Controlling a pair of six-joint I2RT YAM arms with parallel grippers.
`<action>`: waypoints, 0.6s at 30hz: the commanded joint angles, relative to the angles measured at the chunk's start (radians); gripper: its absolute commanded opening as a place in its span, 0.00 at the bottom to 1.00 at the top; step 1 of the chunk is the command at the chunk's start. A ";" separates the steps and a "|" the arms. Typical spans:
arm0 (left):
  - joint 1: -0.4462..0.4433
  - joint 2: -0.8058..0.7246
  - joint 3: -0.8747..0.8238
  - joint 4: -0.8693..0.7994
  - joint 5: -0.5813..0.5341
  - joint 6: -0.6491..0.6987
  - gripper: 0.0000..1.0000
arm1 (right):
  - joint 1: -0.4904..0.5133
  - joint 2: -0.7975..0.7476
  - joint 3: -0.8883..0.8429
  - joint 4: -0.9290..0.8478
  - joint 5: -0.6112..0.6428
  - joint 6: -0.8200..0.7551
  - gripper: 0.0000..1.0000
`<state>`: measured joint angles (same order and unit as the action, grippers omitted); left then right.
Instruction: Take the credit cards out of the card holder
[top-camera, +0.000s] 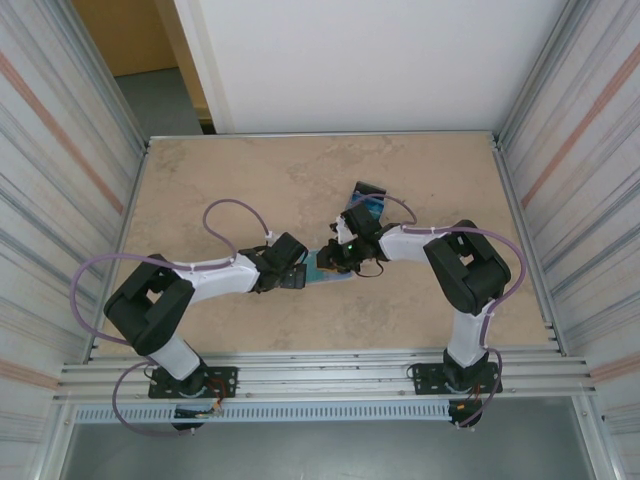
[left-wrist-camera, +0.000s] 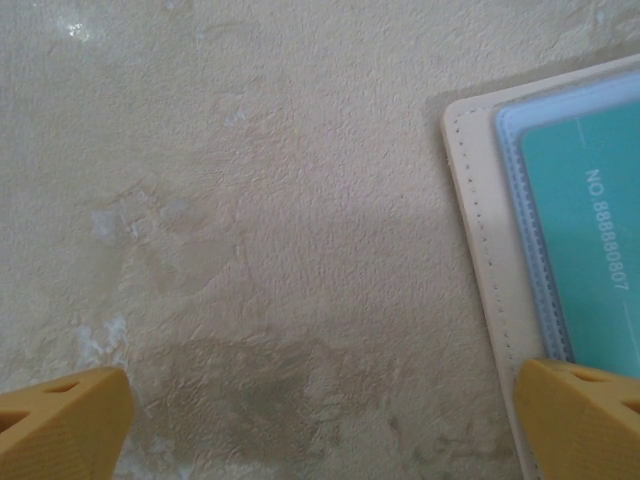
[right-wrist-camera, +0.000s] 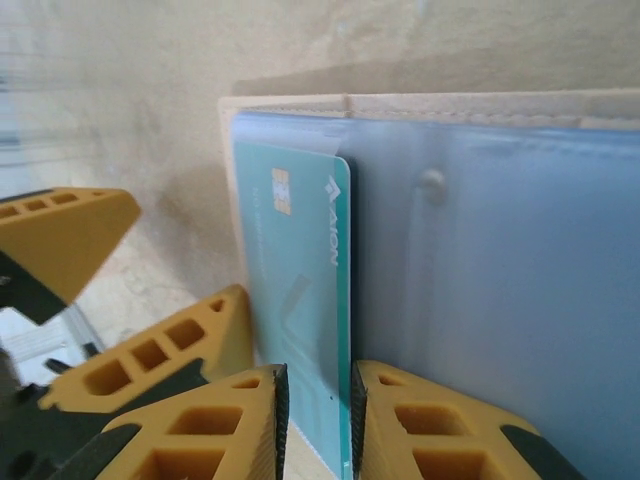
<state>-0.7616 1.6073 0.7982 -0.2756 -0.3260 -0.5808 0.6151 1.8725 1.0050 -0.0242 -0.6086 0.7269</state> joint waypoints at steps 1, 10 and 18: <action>-0.005 0.014 0.011 -0.026 -0.019 -0.019 0.99 | 0.000 -0.002 -0.017 0.087 -0.091 0.032 0.24; -0.005 0.019 0.027 -0.045 -0.027 -0.015 0.99 | -0.017 0.024 -0.062 0.212 -0.165 0.089 0.20; -0.005 0.017 0.035 -0.068 -0.038 -0.016 0.99 | -0.043 0.034 -0.112 0.347 -0.215 0.160 0.18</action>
<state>-0.7616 1.6093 0.8124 -0.3115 -0.3447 -0.5808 0.5770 1.8950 0.9077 0.2367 -0.7635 0.8398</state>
